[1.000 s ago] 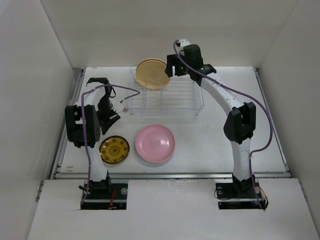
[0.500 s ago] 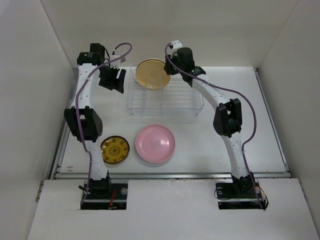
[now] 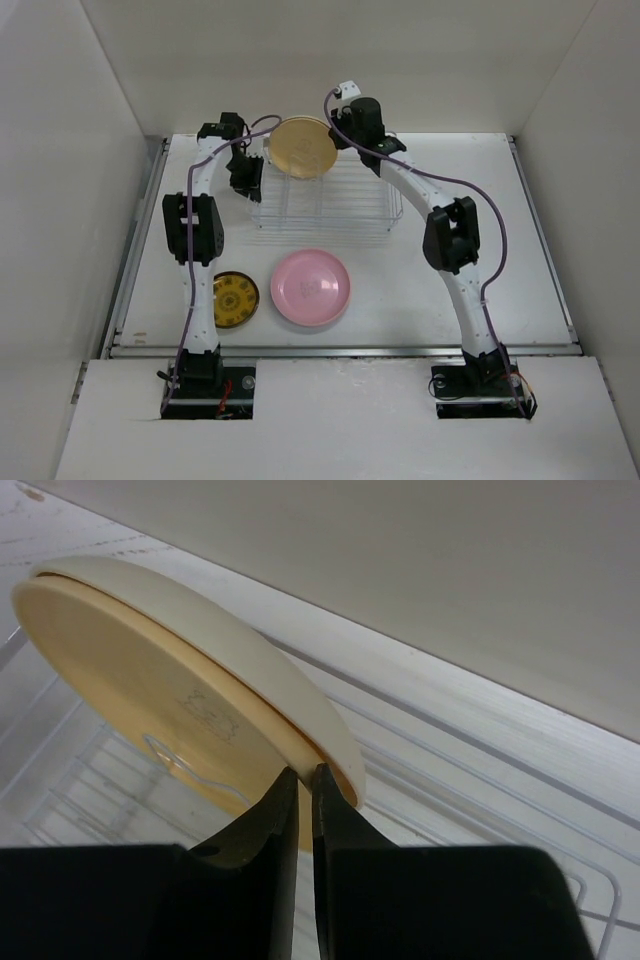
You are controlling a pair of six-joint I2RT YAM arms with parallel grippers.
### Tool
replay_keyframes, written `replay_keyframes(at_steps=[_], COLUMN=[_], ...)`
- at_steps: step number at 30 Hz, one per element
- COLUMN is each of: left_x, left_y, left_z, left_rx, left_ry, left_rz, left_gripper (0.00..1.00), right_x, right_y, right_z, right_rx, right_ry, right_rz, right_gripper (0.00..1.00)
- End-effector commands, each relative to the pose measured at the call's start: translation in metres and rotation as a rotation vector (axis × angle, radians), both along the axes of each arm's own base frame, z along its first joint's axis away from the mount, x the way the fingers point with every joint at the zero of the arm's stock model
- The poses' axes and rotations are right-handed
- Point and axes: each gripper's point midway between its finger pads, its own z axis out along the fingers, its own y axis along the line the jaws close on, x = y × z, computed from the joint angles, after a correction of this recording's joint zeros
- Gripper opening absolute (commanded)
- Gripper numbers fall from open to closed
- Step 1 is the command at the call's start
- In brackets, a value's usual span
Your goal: Unload the plates from the dish rack
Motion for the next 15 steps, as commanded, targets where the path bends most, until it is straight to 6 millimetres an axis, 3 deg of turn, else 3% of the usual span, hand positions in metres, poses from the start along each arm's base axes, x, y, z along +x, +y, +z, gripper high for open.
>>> replay_keyframes(at_steps=[1,5,7,8,9,12,15], left_x=[0.007,-0.003,-0.004,-0.001,-0.001,-0.001,0.000], left_y=[-0.001,-0.010,-0.018,-0.021,-0.023,-0.025,-0.022], left_z=[0.019,0.010,0.014,0.020,0.018,0.026,0.025], left_rx=[-0.035,-0.089,-0.136,-0.153,-0.165,-0.183,-0.161], left_ry=[-0.028,0.041,0.057,0.041,0.046,0.034,0.030], left_rz=[0.054,0.111,0.147,0.151,0.157,0.164,0.171], left_gripper=[0.01,0.00,0.00,0.00,0.00,0.00,0.00], right_x=[0.002,0.000,-0.005,-0.005,-0.008,-0.018,-0.024], right_y=[0.018,0.013,0.012,0.012,0.010,0.010,0.006], right_z=[0.025,0.059,0.080,0.078,0.093,0.107,0.107], right_rx=[0.051,0.082,0.095,0.095,0.108,0.112,0.109], right_ry=[-0.082,-0.152,-0.202,-0.203,-0.226,-0.245,-0.238], right_rz=[0.015,-0.006,-0.019,-0.019,-0.019,0.005,0.005], right_gripper=[0.05,0.00,0.00,0.00,0.00,0.00,0.00])
